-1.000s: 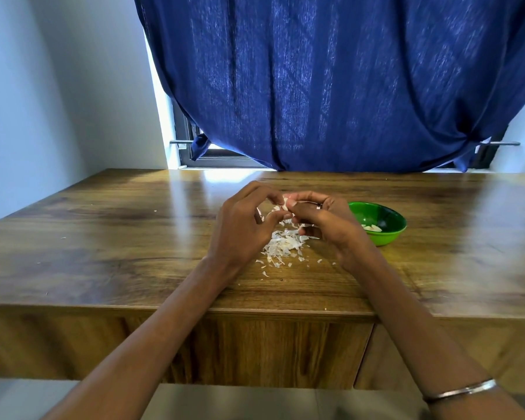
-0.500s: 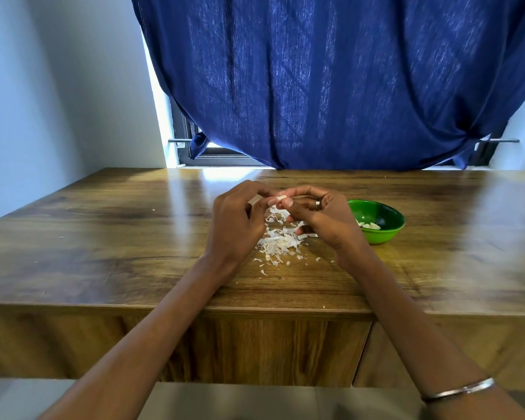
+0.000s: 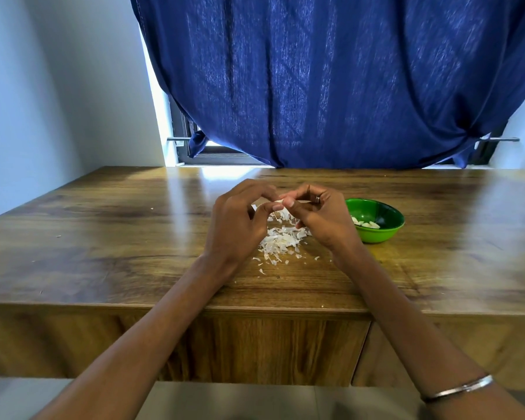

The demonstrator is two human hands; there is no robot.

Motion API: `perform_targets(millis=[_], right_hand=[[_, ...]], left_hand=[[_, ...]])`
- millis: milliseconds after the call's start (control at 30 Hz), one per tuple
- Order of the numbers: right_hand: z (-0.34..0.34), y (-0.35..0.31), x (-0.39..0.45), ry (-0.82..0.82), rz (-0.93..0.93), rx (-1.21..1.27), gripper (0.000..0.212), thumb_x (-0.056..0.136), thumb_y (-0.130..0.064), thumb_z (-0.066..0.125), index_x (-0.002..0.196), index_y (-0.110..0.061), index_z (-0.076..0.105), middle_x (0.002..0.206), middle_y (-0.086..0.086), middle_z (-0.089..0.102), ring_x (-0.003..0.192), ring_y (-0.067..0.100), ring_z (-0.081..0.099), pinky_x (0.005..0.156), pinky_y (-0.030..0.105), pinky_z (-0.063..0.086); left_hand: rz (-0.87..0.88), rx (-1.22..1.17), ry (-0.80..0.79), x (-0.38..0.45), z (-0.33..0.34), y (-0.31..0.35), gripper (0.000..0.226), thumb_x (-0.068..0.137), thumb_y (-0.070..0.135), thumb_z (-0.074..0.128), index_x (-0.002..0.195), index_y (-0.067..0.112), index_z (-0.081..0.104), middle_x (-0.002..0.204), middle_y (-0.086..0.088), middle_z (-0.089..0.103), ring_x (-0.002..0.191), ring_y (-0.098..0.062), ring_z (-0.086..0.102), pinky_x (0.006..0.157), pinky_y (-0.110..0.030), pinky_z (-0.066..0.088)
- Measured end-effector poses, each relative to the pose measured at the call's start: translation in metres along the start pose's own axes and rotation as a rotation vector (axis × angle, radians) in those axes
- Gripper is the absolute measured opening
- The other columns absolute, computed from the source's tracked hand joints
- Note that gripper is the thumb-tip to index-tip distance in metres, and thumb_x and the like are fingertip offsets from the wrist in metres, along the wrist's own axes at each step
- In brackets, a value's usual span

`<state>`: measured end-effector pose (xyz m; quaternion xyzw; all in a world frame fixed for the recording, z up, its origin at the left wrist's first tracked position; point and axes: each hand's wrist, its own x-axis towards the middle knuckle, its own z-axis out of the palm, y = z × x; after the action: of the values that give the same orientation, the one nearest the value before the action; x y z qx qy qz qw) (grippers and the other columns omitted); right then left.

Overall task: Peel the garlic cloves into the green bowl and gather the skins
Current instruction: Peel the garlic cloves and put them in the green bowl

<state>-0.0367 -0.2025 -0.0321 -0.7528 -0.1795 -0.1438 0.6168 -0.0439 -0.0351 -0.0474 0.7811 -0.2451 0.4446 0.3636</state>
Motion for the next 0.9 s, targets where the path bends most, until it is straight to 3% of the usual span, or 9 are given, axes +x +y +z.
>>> perform_targets(millis=[100, 200, 333, 400, 500, 600, 700, 833, 900], right_hand=[[0.003, 0.002, 0.000, -0.025, -0.043, -0.037, 0.008, 0.091, -0.008, 0.070, 0.086, -0.013, 0.066, 0.095, -0.006, 0.074, 0.078, 0.000, 0.066, 0.061, 0.028, 0.058], [0.005, 0.003, 0.001, -0.016, -0.142, -0.099, 0.019, 0.090, -0.005, 0.071, 0.079, -0.018, 0.063, 0.089, -0.004, 0.074, 0.078, 0.005, 0.066, 0.067, 0.036, 0.058], [0.008, 0.003, 0.003, -0.007, -0.159, -0.144, 0.028, 0.091, -0.004, 0.070, 0.075, -0.025, 0.059, 0.082, -0.009, 0.069, 0.072, 0.003, 0.062, 0.066, 0.035, 0.058], [0.010, 0.002, 0.003, -0.009, -0.162, -0.153, 0.026, 0.092, -0.004, 0.068, 0.077, -0.022, 0.059, 0.080, -0.009, 0.068, 0.069, 0.003, 0.060, 0.063, 0.034, 0.058], [0.011, 0.002, 0.004, -0.002, -0.190, -0.135, 0.021, 0.093, 0.000, 0.066, 0.079, -0.013, 0.057, 0.075, -0.010, 0.064, 0.066, 0.009, 0.061, 0.063, 0.044, 0.059], [0.012, 0.003, 0.004, 0.011, -0.211, -0.130, 0.017, 0.093, 0.003, 0.064, 0.081, -0.004, 0.054, 0.074, -0.012, 0.063, 0.064, 0.014, 0.061, 0.063, 0.051, 0.057], [0.013, 0.000, 0.002, 0.020, -0.231, -0.115, 0.019, 0.093, 0.004, 0.064, 0.079, -0.004, 0.052, 0.074, -0.009, 0.062, 0.064, 0.015, 0.061, 0.061, 0.045, 0.057], [0.014, -0.003, 0.001, 0.030, -0.179, -0.015, 0.012, 0.092, -0.005, 0.069, 0.084, -0.008, 0.060, 0.085, -0.001, 0.070, 0.070, 0.006, 0.066, 0.059, 0.023, 0.055], [0.014, -0.004, 0.000, 0.034, -0.095, 0.029, 0.007, 0.093, -0.010, 0.070, 0.093, -0.004, 0.066, 0.092, 0.000, 0.073, 0.070, 0.007, 0.069, 0.061, 0.024, 0.057]], left_hand=[[-0.122, -0.077, -0.030, -0.001, 0.002, 0.002, 0.013, 0.086, -0.001, 0.075, 0.084, 0.011, 0.071, 0.086, 0.005, 0.073, 0.049, -0.018, 0.064, 0.045, -0.040, 0.050], [-0.239, -0.143, -0.039, -0.001, 0.003, 0.007, 0.019, 0.085, -0.007, 0.075, 0.077, 0.008, 0.067, 0.080, -0.003, 0.073, 0.042, -0.011, 0.064, 0.039, -0.029, 0.049], [-0.375, -0.226, -0.050, 0.000, 0.003, 0.010, 0.019, 0.088, 0.000, 0.077, 0.073, 0.002, 0.065, 0.059, -0.008, 0.067, 0.036, -0.017, 0.062, 0.036, -0.031, 0.045], [-0.428, -0.269, -0.063, 0.000, 0.003, 0.009, 0.019, 0.089, 0.002, 0.076, 0.074, 0.003, 0.065, 0.050, -0.004, 0.061, 0.035, -0.020, 0.060, 0.037, -0.029, 0.045], [-0.477, -0.354, -0.096, 0.003, 0.004, 0.006, 0.019, 0.091, 0.005, 0.075, 0.076, 0.006, 0.065, 0.049, 0.001, 0.062, 0.034, -0.019, 0.058, 0.042, -0.028, 0.047], [-0.507, -0.428, -0.128, 0.005, 0.003, 0.006, 0.016, 0.093, 0.006, 0.072, 0.078, 0.006, 0.066, 0.052, -0.010, 0.064, 0.033, -0.019, 0.056, 0.043, -0.025, 0.046], [-0.543, -0.533, -0.141, 0.008, 0.002, 0.007, 0.016, 0.094, 0.005, 0.070, 0.078, 0.005, 0.067, 0.069, -0.012, 0.072, 0.034, -0.018, 0.056, 0.041, -0.023, 0.045], [-0.561, -0.548, -0.053, 0.010, 0.001, 0.009, 0.012, 0.093, 0.006, 0.071, 0.082, 0.002, 0.070, 0.058, 0.003, 0.068, 0.035, -0.015, 0.055, 0.039, -0.026, 0.048], [-0.528, -0.529, -0.003, 0.009, 0.001, 0.010, 0.009, 0.092, 0.008, 0.074, 0.084, 0.005, 0.071, 0.066, 0.002, 0.071, 0.038, -0.017, 0.058, 0.039, -0.028, 0.049]])
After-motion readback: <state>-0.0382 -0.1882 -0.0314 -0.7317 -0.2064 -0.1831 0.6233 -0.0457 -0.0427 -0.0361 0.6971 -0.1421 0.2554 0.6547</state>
